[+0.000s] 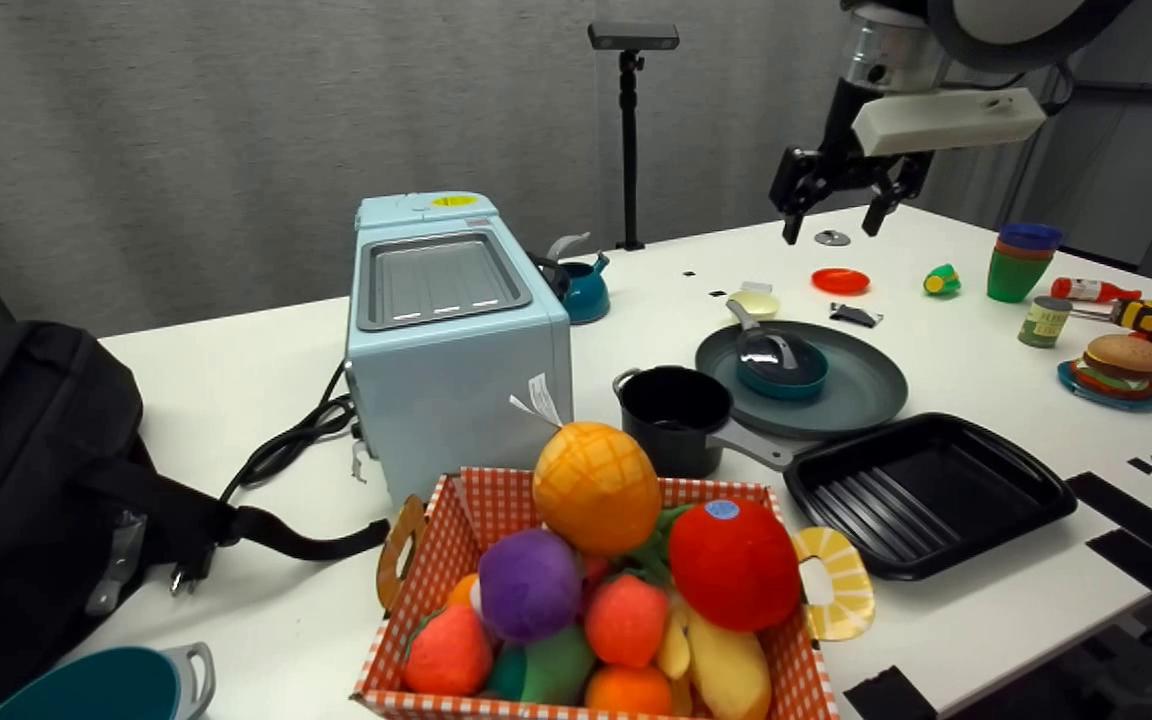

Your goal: Take the lid from the blue pan and put it on the black pot then put the lid back on the blue pan

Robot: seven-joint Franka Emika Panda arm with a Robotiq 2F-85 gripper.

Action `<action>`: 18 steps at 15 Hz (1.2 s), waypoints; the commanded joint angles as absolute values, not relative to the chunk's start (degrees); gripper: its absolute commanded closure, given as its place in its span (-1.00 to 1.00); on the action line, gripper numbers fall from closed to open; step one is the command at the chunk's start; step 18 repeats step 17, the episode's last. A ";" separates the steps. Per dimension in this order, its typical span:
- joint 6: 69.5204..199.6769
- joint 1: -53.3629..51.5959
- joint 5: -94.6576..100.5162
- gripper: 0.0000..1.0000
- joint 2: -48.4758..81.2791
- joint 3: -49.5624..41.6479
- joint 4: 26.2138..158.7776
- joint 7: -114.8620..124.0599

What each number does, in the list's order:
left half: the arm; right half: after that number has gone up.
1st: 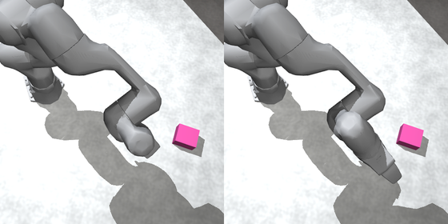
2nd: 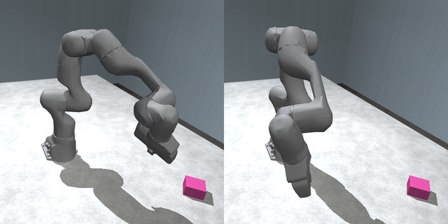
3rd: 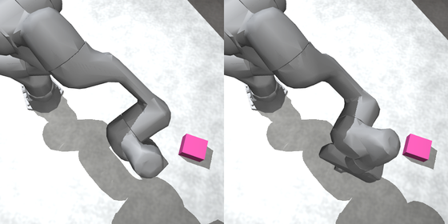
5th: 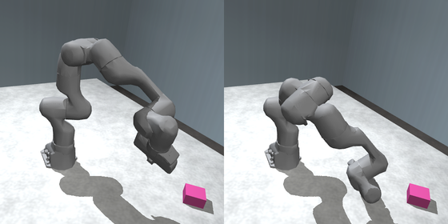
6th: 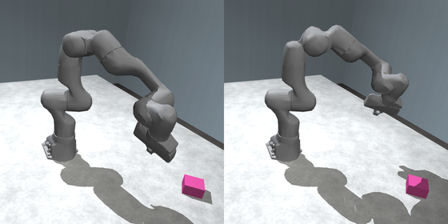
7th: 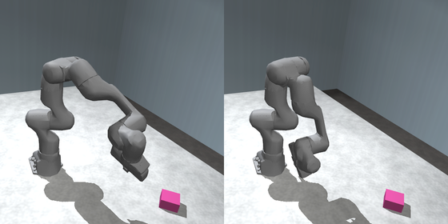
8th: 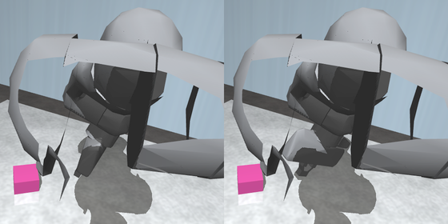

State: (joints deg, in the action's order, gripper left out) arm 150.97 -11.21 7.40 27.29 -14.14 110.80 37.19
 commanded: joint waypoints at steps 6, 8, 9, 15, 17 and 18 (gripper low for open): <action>155.35 -7.82 9.75 -1.00 2.99 -11.73 135.42 29.70; 153.26 -6.79 9.04 -1.00 6.82 -10.32 131.21 31.31; 153.27 -5.98 8.91 -1.00 4.99 -9.76 133.02 30.66; 153.29 -4.96 8.66 -1.00 2.27 -8.87 135.67 29.80; 153.29 -4.96 8.66 -1.00 2.27 -8.87 135.69 29.79; 153.29 -4.96 8.66 -1.00 2.27 -8.87 135.69 29.79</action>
